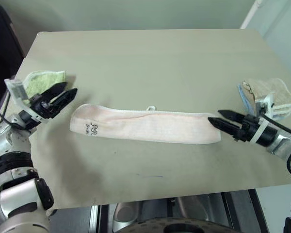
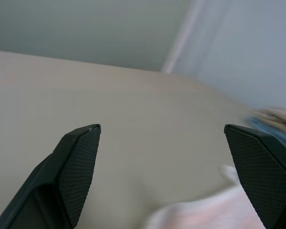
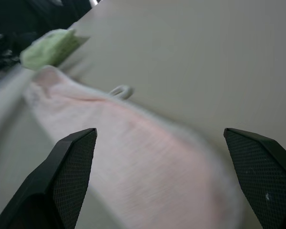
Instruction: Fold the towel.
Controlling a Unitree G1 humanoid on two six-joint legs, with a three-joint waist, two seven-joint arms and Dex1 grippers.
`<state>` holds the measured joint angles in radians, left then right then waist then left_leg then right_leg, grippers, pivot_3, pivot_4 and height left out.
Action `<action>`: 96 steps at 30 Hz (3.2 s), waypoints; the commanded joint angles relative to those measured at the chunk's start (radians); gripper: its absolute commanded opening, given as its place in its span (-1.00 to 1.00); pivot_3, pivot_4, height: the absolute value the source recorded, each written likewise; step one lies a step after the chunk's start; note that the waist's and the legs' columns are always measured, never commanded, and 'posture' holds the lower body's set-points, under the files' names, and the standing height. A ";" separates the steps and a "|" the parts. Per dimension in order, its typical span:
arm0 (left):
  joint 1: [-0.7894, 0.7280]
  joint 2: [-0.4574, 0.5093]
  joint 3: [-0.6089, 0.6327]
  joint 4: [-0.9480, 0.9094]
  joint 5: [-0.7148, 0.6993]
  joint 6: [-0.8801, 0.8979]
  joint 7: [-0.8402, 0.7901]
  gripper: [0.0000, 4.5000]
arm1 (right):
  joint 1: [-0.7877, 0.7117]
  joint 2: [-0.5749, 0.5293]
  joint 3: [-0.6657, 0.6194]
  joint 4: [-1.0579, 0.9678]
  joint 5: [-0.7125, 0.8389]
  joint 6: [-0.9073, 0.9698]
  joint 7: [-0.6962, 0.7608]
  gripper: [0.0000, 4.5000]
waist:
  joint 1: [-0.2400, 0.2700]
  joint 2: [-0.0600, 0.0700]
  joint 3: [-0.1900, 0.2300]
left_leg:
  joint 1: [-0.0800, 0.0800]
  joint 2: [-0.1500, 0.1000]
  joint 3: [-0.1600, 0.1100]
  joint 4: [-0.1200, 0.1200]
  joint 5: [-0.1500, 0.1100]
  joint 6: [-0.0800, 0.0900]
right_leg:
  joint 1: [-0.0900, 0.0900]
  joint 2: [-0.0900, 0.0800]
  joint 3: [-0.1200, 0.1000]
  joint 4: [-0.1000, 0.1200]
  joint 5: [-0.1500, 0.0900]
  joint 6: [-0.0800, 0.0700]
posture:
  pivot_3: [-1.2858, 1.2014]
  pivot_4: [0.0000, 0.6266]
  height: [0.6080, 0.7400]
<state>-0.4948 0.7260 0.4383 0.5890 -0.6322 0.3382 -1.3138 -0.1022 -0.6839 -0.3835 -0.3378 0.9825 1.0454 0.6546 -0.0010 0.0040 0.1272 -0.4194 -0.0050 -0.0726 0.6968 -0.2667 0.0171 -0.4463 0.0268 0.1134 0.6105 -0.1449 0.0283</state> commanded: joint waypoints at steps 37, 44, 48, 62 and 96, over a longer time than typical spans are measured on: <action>0.166 -0.226 -0.374 -0.393 0.077 -0.181 -0.118 0.99 | 0.239 0.005 0.073 0.172 0.979 -0.186 -0.944 1.00 | 0.001 -0.003 -0.002 | 0.002 0.000 -0.001 0.004 -0.010 0.006 | 0.007 -0.001 0.001 -0.006 -0.010 0.015 | 0.03 -0.52 1.00; 0.165 -0.225 -0.373 -0.378 0.084 -0.198 -0.119 0.99 | 0.212 0.030 0.064 0.182 0.990 -0.201 -0.966 1.00 | 0.002 -0.003 -0.002 | 0.001 -0.002 -0.001 0.004 -0.015 -0.002 | 0.007 -0.003 0.001 -0.007 -0.009 0.014 | 0.03 -0.52 1.00; 0.164 -0.230 -0.376 -0.375 0.090 -0.208 -0.118 1.00 | 0.210 0.041 0.060 0.179 0.990 -0.208 -0.975 0.73 | 0.002 -0.003 -0.002 | 0.001 -0.002 -0.001 0.004 -0.009 0.007 | 0.006 -0.003 0.001 -0.007 -0.008 0.016 | 0.03 -0.52 1.00; 0.122 -0.258 -0.369 -0.319 0.113 -0.260 -0.098 1.00 | 0.281 0.110 -0.015 0.184 0.911 -0.247 -0.855 -0.99 | 0.003 -0.003 -0.002 | 0.000 -0.001 0.000 0.003 -0.023 0.008 | 0.002 -0.003 0.000 -0.003 -0.012 0.017 | 0.03 -0.52 1.00; 0.076 -0.284 -0.378 -0.281 0.149 -0.308 -0.021 1.00 | 0.218 -0.173 -0.157 -0.090 0.989 -0.097 -0.519 -0.99 | 0.018 0.000 -0.001 | 0.001 -0.002 0.005 0.004 -0.028 0.013 | 0.003 -0.007 -0.002 0.000 -0.020 0.019 | 0.03 -0.52 1.00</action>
<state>-0.4060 0.4473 0.0605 0.3171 -0.4813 0.0441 -1.3415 0.1334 -0.8401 -0.5515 -0.3791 1.9418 0.9482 0.1014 0.0174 0.0035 0.1261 -0.4182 -0.0074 -0.0680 0.7007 -0.2942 0.0304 -0.4432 0.0193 0.1115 0.6103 -0.1650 0.0475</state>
